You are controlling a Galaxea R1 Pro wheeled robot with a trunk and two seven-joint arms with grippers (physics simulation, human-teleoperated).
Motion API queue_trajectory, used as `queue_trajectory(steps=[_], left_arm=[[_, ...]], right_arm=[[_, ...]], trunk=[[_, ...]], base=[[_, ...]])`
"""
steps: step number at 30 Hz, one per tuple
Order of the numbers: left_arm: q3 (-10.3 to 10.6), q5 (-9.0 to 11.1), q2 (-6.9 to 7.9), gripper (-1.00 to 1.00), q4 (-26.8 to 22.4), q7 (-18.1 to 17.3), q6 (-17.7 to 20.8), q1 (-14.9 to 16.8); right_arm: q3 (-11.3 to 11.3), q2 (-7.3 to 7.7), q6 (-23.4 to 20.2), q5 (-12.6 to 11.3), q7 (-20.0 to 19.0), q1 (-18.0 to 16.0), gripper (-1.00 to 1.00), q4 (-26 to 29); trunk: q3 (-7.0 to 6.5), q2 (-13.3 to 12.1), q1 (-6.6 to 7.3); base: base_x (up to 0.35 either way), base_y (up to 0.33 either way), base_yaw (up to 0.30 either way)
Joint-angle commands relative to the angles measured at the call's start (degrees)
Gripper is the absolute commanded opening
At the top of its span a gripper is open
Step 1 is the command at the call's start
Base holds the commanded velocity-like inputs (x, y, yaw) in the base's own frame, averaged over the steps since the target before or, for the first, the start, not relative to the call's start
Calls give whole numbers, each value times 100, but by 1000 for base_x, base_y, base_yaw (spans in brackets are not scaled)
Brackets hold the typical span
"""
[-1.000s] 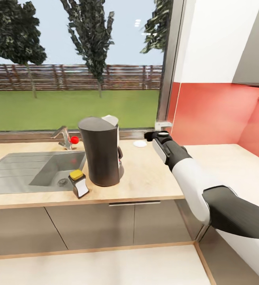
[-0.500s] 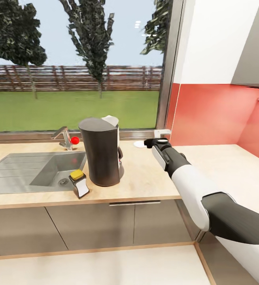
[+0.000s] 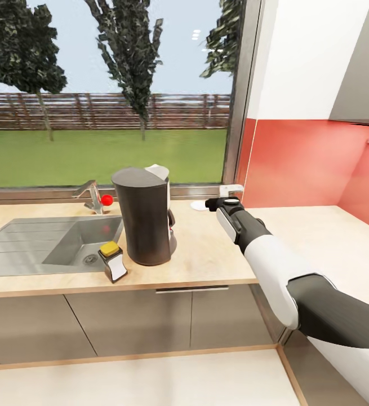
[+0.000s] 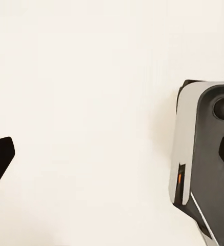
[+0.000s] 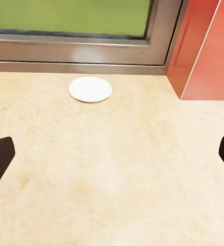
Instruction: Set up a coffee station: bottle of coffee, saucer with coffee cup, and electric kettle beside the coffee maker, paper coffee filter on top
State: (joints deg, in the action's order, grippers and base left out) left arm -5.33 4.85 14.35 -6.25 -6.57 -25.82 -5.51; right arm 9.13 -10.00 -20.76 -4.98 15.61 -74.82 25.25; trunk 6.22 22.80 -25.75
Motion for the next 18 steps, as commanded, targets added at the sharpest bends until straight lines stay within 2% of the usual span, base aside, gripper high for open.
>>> queue_trajectory(steps=[1,5,10,11,14,18], left_arm=[[-34,43,-13,100,-778,-56,-492,-4],[-18,18,-41,100,-637,0,-484,-14],[11,9,-36,100,227,91,-147,-16],[17,8,-24,100,440,129,78,-18],[21,8,-5,100,619,227,566,-19],[29,8,-5,100,711,532,1786,-34]], right_arm=[[36,0,-24,-50,44,-6,100,-28],[36,0,-25,-47,40,-6,100,-340],[36,0,-23,-47,37,-6,100,-556],[36,0,-24,-45,37,-6,100,-578],[36,0,-25,-41,37,-6,100,-598],[36,0,-25,-38,38,-6,100,-605]], trunk=[[12,12,-4],[12,12,-4],[12,12,-4],[12,12,-4],[12,12,-4],[12,12,-4]], base=[[0,0,0],[0,0,0],[0,0,0],[0,0,0],[0,0,0],[0,0,0]])
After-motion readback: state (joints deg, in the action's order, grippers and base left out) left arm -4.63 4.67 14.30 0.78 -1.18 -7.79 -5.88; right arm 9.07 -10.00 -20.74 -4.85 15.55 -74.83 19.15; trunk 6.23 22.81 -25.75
